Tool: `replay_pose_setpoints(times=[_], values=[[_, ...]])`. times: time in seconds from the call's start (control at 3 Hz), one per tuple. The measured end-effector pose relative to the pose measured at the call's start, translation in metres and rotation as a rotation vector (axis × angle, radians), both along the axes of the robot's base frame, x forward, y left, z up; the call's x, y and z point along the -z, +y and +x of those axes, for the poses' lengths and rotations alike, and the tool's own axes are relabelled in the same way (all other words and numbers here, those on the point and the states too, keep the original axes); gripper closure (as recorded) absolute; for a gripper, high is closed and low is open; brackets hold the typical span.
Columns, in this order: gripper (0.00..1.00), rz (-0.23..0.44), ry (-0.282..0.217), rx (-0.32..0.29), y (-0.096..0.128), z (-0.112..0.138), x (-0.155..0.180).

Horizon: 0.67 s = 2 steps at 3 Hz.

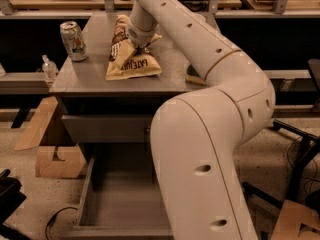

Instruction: Place brown chip bag into middle drawer

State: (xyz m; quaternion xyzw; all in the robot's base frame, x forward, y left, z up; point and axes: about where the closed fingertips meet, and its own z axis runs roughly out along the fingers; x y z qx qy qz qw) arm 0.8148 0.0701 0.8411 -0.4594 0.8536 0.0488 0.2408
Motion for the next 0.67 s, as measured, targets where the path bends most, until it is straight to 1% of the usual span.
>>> replay_pose_setpoints(times=[0.33,0.67], values=[[0.83,-0.001,0.003,-0.001,0.001,0.0001,0.0019],[1.0,-0.001,0.003,-0.001,0.001,0.0001,0.0001]])
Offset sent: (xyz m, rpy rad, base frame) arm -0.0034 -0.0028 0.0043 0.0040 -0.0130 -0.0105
